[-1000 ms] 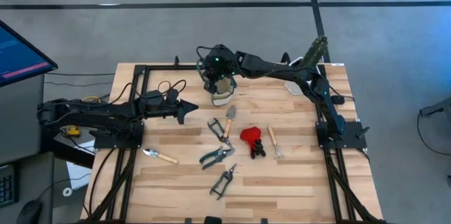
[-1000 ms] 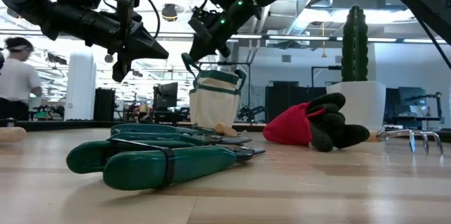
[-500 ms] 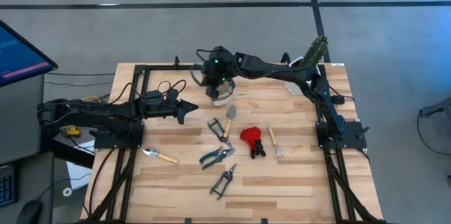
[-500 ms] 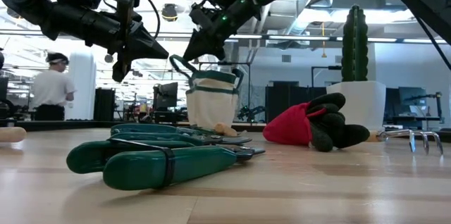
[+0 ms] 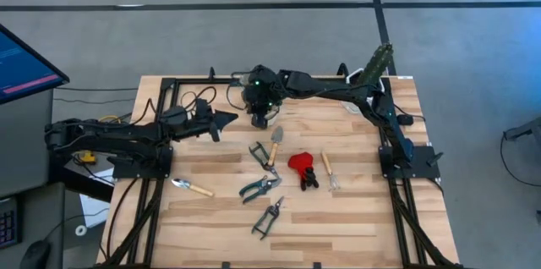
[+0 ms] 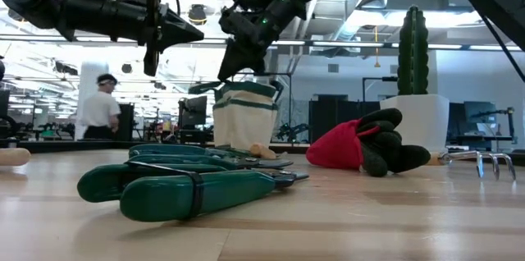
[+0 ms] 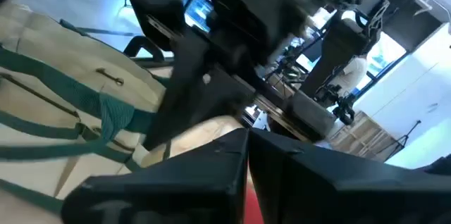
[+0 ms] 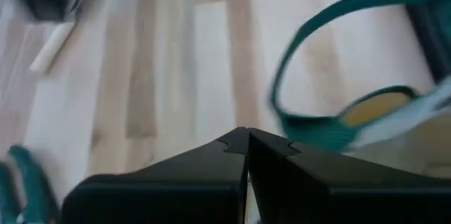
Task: Pick & Place Garden tools in Gardening bag
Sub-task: Prepare the brown gardening bag
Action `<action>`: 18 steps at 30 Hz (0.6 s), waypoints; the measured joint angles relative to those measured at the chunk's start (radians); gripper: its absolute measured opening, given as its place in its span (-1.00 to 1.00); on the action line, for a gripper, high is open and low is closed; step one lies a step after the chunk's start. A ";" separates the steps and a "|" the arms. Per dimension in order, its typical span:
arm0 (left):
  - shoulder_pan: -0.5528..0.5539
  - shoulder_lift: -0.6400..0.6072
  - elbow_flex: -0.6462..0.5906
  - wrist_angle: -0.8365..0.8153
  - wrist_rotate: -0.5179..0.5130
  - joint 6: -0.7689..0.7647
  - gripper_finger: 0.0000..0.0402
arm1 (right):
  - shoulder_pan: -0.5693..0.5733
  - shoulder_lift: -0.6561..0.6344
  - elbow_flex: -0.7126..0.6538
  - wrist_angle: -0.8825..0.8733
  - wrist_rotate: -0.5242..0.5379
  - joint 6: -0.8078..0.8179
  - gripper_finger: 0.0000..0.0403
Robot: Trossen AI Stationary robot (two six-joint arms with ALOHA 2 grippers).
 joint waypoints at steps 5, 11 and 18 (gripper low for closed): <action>0.000 0.000 0.000 -0.001 -0.001 0.002 -0.99 | 0.016 0.000 0.000 -0.041 0.000 -0.013 -1.00; 0.000 0.000 0.000 -0.002 -0.016 0.003 -0.99 | 0.025 0.000 0.000 -0.095 -0.001 -0.020 -1.00; 0.000 0.000 0.000 -0.002 -0.015 0.003 -0.99 | 0.038 -0.021 0.016 -0.286 -0.006 -0.020 -1.00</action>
